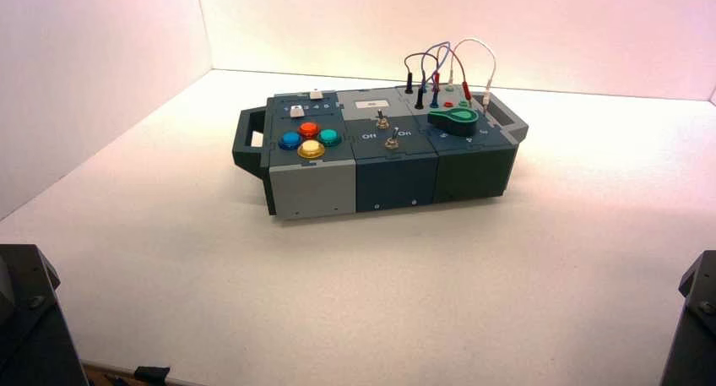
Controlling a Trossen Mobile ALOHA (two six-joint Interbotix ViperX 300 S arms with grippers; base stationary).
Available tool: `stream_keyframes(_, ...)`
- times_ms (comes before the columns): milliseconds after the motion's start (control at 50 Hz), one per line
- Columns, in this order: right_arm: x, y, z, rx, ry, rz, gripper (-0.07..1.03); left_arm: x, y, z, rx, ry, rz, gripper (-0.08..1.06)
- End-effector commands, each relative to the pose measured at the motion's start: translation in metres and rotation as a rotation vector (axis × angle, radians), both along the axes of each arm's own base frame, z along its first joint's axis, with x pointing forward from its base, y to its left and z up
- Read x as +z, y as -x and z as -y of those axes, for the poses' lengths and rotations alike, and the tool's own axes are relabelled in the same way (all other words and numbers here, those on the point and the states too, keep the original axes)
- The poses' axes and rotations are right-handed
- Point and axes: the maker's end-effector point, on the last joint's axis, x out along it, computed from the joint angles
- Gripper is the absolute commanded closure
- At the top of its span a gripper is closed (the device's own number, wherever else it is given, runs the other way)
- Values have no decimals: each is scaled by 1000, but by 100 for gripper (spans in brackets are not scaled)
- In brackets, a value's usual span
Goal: Open both grippers.
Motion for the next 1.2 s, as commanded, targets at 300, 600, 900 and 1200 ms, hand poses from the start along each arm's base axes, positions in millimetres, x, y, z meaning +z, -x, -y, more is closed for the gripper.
stream_keyframes(300,-2,6,0,8,-1,21,74,-3,-7,9,-25,-10,-25,68)
stream_keyframes(600,-3,7,0,7,0,24,74,-4,-9,10,-25,-11,-29,68)
stream_keyframes(900,-5,7,1,3,9,19,74,-4,-8,10,-25,-12,-31,68)
stream_keyframes(1200,-8,8,2,3,11,16,74,-6,-8,10,-25,-14,-33,68)
